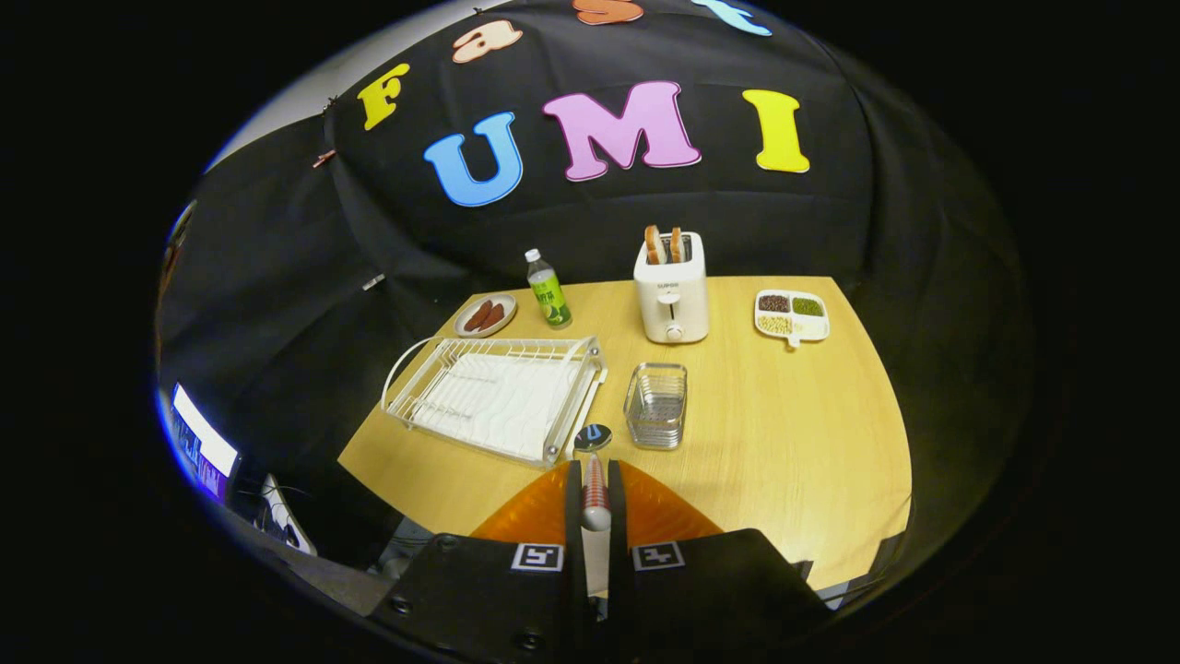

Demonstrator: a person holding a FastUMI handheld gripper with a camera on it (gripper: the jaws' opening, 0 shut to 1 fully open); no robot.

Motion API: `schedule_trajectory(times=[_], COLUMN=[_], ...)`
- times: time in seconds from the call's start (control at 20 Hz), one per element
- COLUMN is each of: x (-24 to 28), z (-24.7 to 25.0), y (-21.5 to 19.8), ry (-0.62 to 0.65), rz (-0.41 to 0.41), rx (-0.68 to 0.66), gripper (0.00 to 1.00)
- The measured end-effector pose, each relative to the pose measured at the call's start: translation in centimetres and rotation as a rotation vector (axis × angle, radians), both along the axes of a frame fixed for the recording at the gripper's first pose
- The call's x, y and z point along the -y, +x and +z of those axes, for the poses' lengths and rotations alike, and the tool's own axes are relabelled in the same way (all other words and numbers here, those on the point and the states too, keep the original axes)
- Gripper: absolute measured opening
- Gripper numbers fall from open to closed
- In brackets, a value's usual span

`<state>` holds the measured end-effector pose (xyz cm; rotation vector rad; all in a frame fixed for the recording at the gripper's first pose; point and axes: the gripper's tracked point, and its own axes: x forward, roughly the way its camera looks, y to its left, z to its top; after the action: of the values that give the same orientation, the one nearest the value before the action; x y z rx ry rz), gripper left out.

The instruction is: Take the plate from the dish rack, then take the spoon from the basket and place it into the plate.

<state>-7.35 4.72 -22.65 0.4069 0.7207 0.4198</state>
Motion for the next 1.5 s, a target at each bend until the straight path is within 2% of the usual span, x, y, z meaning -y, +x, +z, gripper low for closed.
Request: schedule_trajectory(times=[0.25,0.6,0.9,1.2,1.5], x=[-2.7,-4.3,-5.4,-6.4,-6.2], z=[-4.8,-10.3,-12.5,-16.1,-17.6], y=[-3.2,-5.0,-5.0,-6.6,-6.7], ry=[0.006,-0.04,-0.066,-0.126,-0.136], rz=[0.029,0.042,0.071,0.109,0.081], rx=[-0.086,-0.15,-0.133,-0.21,-0.255], gripper=[0.12,0.13,0.12,0.15,0.21])
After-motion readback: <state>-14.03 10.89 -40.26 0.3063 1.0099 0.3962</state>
